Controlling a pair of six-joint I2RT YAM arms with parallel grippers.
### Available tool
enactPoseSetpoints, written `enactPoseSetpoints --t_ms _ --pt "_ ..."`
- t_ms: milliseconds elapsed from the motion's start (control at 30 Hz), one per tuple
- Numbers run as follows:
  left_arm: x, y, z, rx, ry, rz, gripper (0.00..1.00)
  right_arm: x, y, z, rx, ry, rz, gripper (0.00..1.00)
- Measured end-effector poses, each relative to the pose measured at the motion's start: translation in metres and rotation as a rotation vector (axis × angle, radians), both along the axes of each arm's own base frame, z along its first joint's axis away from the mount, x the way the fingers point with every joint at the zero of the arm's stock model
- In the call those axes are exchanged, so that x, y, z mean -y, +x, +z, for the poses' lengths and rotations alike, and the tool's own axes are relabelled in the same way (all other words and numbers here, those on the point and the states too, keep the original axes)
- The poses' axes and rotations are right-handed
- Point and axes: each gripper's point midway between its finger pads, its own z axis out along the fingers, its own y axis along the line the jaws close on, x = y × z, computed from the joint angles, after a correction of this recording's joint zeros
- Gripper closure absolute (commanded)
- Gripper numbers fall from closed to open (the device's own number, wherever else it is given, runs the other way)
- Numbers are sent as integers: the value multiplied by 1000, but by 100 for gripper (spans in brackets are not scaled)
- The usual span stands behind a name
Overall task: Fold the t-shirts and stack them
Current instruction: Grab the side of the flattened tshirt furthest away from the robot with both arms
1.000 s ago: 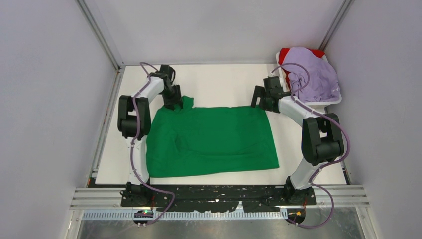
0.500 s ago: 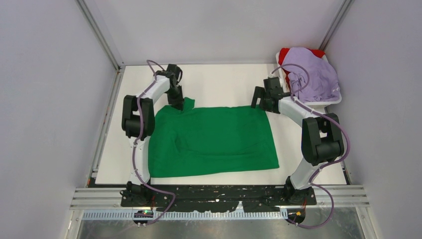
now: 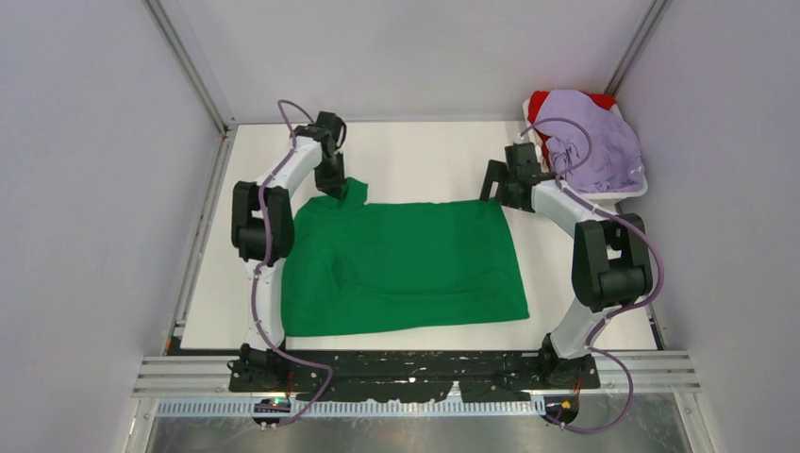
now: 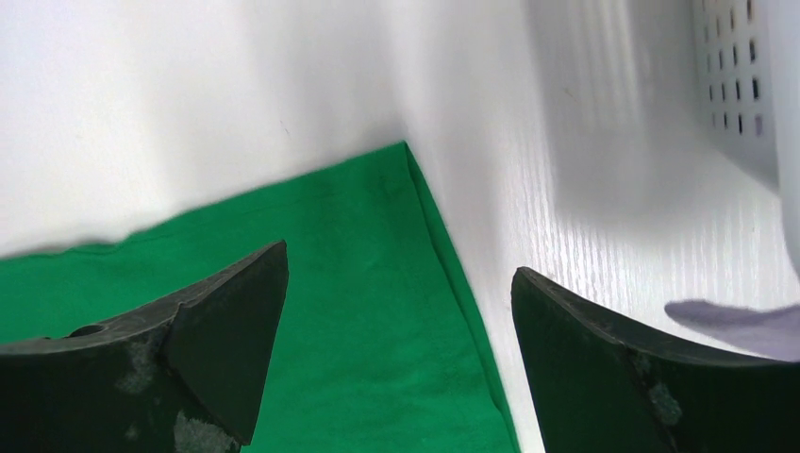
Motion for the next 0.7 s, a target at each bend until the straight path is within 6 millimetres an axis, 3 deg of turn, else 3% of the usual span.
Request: enactPoseSetpoints --t_ms 167,367,467,533,700 --pt "-10 25 31 99 62 -24 100 -5 34 13 42 -2 -4 2" --pt "-19 47 63 197 112 -64 100 -5 71 -3 23 -36 -17 3" --pt "-23 48 65 201 127 -92 100 -4 78 -17 -12 -55 -23 6" --pt "-23 47 65 198 129 -110 100 -3 81 -27 -40 -65 -26 16" --pt "-22 43 62 180 130 -150 100 -2 75 -45 -98 -79 -25 24"
